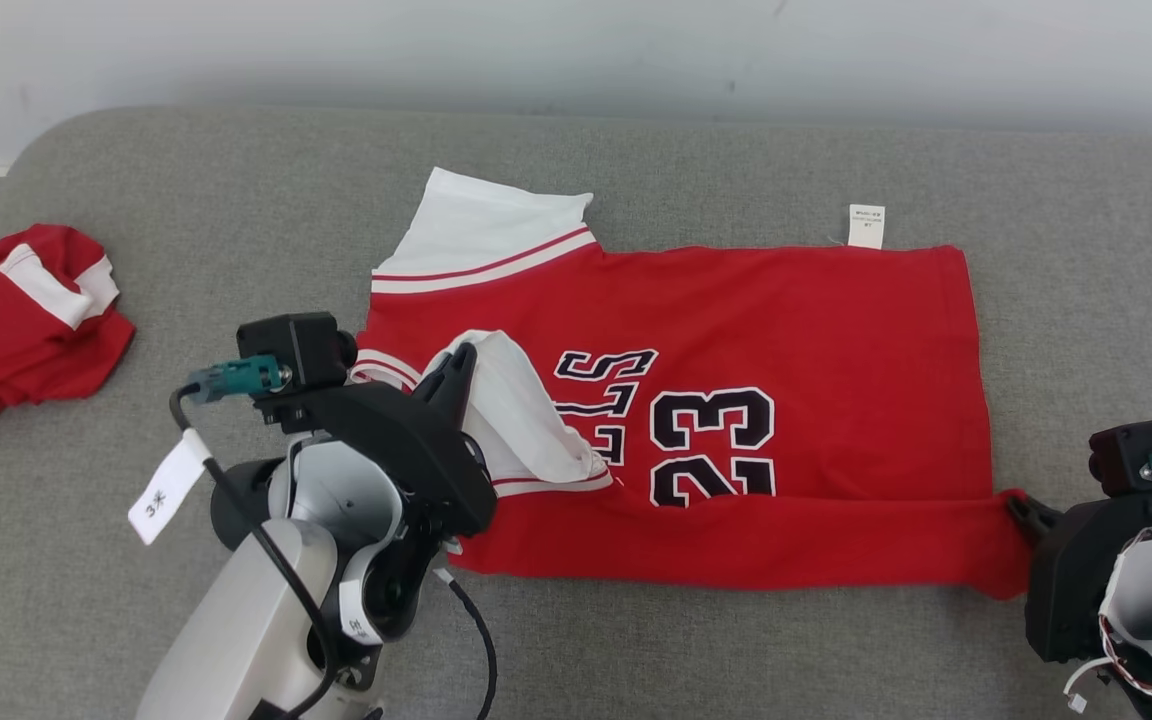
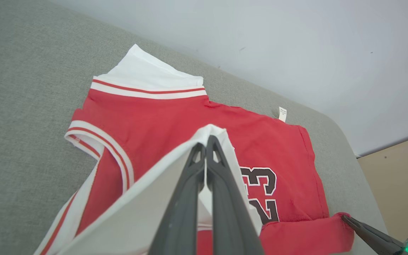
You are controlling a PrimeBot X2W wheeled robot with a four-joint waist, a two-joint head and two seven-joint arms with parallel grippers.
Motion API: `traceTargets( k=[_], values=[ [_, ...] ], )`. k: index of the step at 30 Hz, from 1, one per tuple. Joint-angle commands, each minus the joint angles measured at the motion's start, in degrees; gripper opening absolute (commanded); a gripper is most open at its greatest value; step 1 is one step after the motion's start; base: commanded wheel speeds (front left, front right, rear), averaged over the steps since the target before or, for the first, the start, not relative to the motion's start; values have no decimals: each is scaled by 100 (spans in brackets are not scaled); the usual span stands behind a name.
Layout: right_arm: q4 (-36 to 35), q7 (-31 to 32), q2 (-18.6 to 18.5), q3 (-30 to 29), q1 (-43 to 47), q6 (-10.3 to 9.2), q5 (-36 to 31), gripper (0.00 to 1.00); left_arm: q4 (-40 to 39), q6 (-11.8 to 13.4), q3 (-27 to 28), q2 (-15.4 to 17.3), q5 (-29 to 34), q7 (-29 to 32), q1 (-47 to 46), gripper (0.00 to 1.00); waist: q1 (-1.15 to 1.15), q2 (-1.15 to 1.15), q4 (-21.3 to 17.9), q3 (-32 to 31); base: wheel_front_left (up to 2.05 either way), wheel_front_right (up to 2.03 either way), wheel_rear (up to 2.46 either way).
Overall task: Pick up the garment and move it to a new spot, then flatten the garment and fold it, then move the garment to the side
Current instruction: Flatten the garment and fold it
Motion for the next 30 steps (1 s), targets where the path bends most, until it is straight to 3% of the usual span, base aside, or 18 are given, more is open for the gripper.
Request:
traceTargets(
  k=[1, 23, 30],
  values=[
    [79, -74, -13, -58, -99, -3, -88, 0, 136, -49, -8, -16, 57, -59, -153, 0, -1, -1, 5, 43, 0, 0, 0],
    [613, -211, 42, 104, -447, -3, -218, 0, 1921, -401, -58, -221, -3, -397, -1283, 0, -1, -1, -201, 320, 0, 0, 0],
    [695, -547, 21, 209, -647, -2, -283, 0, 2445, -402, -20, -244, -2, -652, -1425, 0, -1, -1, -233, 342, 0, 0, 0]
  ],
)
